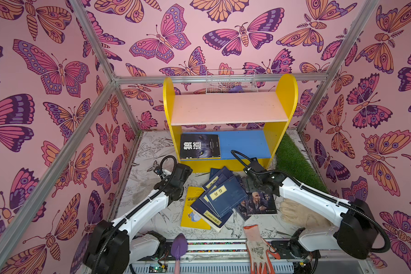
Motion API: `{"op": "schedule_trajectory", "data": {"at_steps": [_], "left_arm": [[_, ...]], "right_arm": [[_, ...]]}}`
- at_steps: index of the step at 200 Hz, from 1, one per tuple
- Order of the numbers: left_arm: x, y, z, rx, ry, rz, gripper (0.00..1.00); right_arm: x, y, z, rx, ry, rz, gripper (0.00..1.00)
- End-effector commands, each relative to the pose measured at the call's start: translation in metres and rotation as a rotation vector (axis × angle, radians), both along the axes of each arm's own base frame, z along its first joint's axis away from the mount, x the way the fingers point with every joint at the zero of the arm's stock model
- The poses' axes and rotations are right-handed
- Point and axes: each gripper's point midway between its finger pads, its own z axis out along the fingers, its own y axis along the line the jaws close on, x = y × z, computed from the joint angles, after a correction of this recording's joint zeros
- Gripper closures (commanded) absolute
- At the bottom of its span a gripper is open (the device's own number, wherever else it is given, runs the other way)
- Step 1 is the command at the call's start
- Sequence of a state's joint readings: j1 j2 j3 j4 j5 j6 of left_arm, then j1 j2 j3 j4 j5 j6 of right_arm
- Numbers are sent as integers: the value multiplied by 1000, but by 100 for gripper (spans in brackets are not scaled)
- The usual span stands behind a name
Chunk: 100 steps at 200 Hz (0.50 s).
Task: Stacking books/files
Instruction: Move the book among the books.
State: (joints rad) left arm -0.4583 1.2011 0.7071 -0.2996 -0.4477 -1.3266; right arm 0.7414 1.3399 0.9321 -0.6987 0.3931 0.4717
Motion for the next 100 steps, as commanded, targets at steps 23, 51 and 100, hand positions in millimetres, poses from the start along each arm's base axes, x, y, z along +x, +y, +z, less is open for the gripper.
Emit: {"op": "schedule_trajectory", "data": {"at_steps": [23, 51, 100], "left_arm": [[-3, -7, -12, 1, 66, -52, 1], [-2, -10, -13, -8, 72, -63, 1], [-4, -7, -11, -7, 61, -56, 1]], "right_arm": [[-70, -2, -29, -26, 175, 134, 10], [-79, 9, -43, -60, 198, 196, 9], [-65, 27, -58, -163, 197, 259, 7]]}}
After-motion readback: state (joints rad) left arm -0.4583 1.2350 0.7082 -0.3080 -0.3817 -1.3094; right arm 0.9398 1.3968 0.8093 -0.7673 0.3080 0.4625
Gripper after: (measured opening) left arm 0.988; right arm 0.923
